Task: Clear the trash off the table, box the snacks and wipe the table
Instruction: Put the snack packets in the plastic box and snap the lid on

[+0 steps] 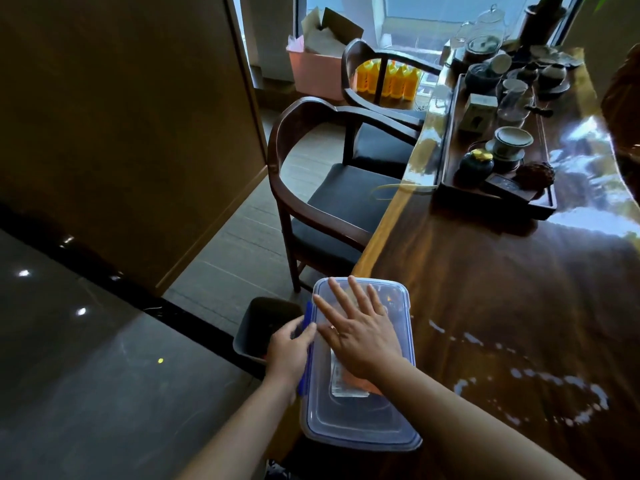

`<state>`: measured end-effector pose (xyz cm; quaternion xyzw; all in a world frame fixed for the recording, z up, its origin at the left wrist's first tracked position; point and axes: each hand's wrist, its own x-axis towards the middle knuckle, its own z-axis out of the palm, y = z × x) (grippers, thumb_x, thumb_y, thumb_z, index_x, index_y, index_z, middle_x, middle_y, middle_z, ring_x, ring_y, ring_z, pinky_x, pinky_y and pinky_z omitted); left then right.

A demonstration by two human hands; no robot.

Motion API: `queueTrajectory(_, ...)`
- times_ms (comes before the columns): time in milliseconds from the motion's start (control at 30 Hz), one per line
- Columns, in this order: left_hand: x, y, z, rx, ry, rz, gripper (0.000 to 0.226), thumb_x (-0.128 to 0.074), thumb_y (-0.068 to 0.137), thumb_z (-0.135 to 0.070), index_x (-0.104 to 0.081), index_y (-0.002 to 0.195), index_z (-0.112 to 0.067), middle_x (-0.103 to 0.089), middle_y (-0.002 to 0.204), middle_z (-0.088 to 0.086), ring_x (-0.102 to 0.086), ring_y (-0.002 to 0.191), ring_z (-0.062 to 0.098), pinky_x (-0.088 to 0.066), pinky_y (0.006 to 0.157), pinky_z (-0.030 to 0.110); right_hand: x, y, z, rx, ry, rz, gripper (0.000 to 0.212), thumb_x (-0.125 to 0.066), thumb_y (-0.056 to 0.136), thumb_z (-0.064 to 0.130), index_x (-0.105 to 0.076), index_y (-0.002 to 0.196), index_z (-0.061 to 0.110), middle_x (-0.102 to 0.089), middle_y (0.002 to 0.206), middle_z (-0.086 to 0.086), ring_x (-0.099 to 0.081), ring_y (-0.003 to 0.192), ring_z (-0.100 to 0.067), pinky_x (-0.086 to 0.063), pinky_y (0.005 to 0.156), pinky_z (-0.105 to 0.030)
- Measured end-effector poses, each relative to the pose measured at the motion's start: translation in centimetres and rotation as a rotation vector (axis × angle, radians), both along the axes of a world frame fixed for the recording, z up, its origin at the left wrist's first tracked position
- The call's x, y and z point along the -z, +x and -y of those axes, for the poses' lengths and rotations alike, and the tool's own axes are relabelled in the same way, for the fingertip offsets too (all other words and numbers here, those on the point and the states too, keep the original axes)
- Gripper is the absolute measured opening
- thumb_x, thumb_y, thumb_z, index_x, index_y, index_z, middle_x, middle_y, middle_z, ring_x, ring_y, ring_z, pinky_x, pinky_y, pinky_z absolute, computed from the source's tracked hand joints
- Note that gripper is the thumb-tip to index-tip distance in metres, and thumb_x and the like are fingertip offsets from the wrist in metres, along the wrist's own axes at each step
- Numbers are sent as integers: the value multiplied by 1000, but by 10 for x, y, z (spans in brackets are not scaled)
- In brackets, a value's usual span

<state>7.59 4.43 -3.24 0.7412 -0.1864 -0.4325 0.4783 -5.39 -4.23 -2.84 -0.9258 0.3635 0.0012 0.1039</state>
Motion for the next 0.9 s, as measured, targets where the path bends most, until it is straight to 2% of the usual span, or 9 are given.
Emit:
queueTrajectory(100, 1, 8, 4, -11, 24, 6, 15, -54, 99, -28, -67, 106, -28, -72, 98, -1, -69, 92, 14, -58, 83, 39, 0, 7, 0, 15, -4, -16, 59, -2, 99, 66, 3, 154, 45, 12, 165, 5, 25, 149, -25, 6, 122, -54)
queueTrajectory(200, 4, 12, 9, 19, -2, 61, 18, -55, 99, -26, -73, 97, -25, -75, 85, -1, -72, 80, 12, -60, 76, 40, -1, 13, 1, 28, 1, -29, 59, -3, 100, 65, 3, 155, 43, 12, 165, 2, 24, 149, -27, 6, 122, -54)
queueTrajectory(333, 5, 9, 8, 26, -1, 134, 22, -54, 99, -26, -71, 87, -34, -74, 82, -5, -71, 79, 8, -58, 76, 37, 0, 13, 2, 30, 2, -19, 59, -4, 100, 64, 3, 155, 43, 13, 165, 3, 26, 149, -25, 8, 121, -54)
queueTrajectory(433, 5, 2, 5, 78, 6, 297, 22, -51, 100, -23, -68, 112, -32, -69, 95, -11, -65, 93, 6, -51, 79, 26, 2, 13, 4, 29, -2, -23, 59, -5, 100, 64, 4, 155, 43, 12, 165, 3, 25, 149, -26, 5, 122, -55)
queueTrajectory(500, 3, -2, 1, 121, -29, 389, 33, -56, 97, -17, -63, 128, -24, -63, 104, -9, -62, 102, 10, -47, 83, 23, 4, 13, 5, 27, -12, -19, 60, -6, 101, 64, 2, 155, 42, 9, 166, 1, 22, 150, -28, 2, 122, -56)
queueTrajectory(600, 2, -1, -7, 257, -59, 488, 56, -69, 83, -16, -54, 137, -25, -56, 113, -7, -58, 102, 8, -50, 83, 22, 8, 13, 5, 20, -23, -23, 60, -8, 101, 63, 1, 156, 41, 7, 166, 0, 19, 150, -30, 0, 122, -57)
queueTrajectory(700, 2, 4, -8, 348, -59, 600, 59, -72, 83, -25, -52, 138, -22, -56, 113, -5, -58, 100, 7, -54, 83, 25, 8, 12, 6, 11, -32, -36, 60, -9, 102, 62, 4, 156, 40, 11, 166, 0, 22, 149, -31, 3, 121, -57)
queueTrajectory(833, 1, -1, -13, 346, -37, 531, 63, -66, 90, -23, -40, 148, -25, -54, 127, -4, -54, 116, 10, -47, 92, 20, 6, 12, 5, 13, -13, -33, 59, -8, 102, 61, 5, 156, 40, 13, 165, 0, 25, 149, -29, 4, 121, -57)
queueTrajectory(900, 2, -5, -11, 352, 4, 510, 65, -63, 93, -24, -33, 151, -25, -50, 138, 0, -50, 128, 16, -45, 101, 26, 3, 11, 5, 16, 4, -27, 59, -5, 101, 62, 6, 155, 41, 15, 165, 1, 26, 148, -28, 4, 122, -56)
